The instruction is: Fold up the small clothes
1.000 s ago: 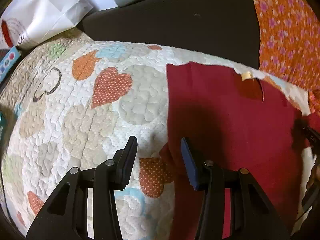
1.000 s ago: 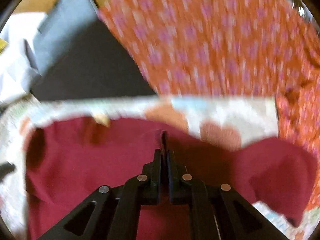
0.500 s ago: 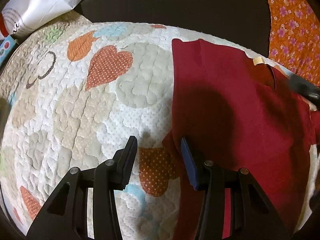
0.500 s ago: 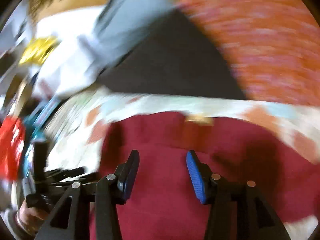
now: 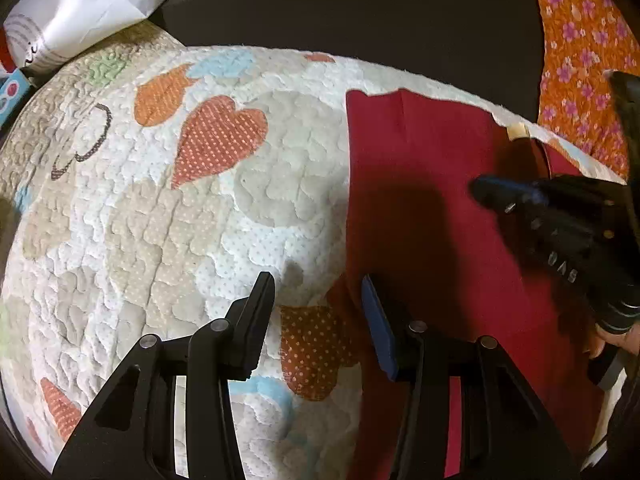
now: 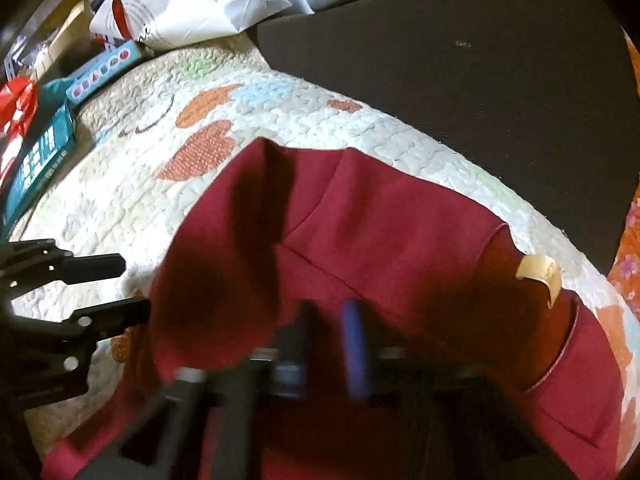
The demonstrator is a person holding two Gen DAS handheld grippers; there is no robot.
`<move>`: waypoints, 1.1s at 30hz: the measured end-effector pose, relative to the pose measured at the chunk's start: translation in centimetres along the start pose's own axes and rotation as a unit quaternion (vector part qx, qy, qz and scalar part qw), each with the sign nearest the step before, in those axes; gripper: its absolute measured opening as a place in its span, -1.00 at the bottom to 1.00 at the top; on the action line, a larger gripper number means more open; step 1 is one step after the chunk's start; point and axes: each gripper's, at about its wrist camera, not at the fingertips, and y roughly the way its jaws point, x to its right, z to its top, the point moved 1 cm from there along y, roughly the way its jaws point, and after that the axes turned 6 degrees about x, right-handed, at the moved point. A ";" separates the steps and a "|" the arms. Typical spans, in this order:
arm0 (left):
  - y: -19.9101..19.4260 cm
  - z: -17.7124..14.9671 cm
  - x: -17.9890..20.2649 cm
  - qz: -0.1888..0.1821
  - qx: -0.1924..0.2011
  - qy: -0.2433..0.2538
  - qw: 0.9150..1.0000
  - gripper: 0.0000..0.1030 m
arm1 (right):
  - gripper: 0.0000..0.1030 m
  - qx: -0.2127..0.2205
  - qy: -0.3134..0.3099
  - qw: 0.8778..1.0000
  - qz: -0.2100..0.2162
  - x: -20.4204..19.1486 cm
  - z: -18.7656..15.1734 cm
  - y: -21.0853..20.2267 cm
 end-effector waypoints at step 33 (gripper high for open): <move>0.7 0.0 0.7 0.014 -0.003 0.008 1.000 -0.13 | -0.89 0.052 0.041 0.996 -0.060 2.0 1.3 -0.7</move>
